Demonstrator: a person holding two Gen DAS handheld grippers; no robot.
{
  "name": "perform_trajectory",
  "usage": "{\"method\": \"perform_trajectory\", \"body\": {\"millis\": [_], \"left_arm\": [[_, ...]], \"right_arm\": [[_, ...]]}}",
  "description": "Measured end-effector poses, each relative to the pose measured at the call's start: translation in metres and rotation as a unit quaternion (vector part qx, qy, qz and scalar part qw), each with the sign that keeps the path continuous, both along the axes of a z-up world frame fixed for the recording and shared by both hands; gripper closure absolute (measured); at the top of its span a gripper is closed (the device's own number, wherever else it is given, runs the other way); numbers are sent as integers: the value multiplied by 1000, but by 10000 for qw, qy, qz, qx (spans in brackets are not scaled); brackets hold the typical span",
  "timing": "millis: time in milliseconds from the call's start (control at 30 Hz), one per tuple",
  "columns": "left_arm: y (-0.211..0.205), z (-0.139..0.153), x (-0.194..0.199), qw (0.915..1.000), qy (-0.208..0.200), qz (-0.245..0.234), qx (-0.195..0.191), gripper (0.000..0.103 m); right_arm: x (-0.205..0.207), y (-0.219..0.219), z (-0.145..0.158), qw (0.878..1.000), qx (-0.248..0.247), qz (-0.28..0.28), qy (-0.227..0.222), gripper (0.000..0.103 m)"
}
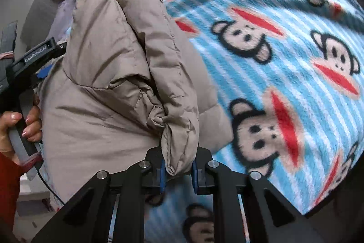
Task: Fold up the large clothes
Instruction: 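Lower the folded coat onto the bed with both tools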
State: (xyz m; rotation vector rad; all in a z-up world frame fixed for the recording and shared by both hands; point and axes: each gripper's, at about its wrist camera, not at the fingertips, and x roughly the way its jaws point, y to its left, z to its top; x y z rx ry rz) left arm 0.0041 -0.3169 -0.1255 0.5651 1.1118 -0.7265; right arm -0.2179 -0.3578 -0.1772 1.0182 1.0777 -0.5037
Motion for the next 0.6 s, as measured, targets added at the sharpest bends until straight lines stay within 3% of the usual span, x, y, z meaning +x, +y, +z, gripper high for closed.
{"method": "perform_trajectory", "body": {"millis": [100,200,367,467,533,600], "left_arm": [[-5,-1,0,9999,-37,19,142,17],[-1,-2,3,9999,-13,18,144,17],[1,-1,2,9998,-61,42,170,17],[0,0,0,9996,-117,67,228,17],[2,4,0,9994,-117,147,278,17],[6,10,0,9993,-70,241,291,17]], "right_arm": [[-3,-11,-7,9997,253,-11,-31,86],[-12,-23,6,9992,395,-39,-23,85],[-37,-36,71,9977,-526,-63,-415,85],[-23,-34,87,9946,-737,358,-641,85],[-3,-27,78,9934,-713,773,-454,84],[10,-16,57,9915,-674,1111,18,85]]}}
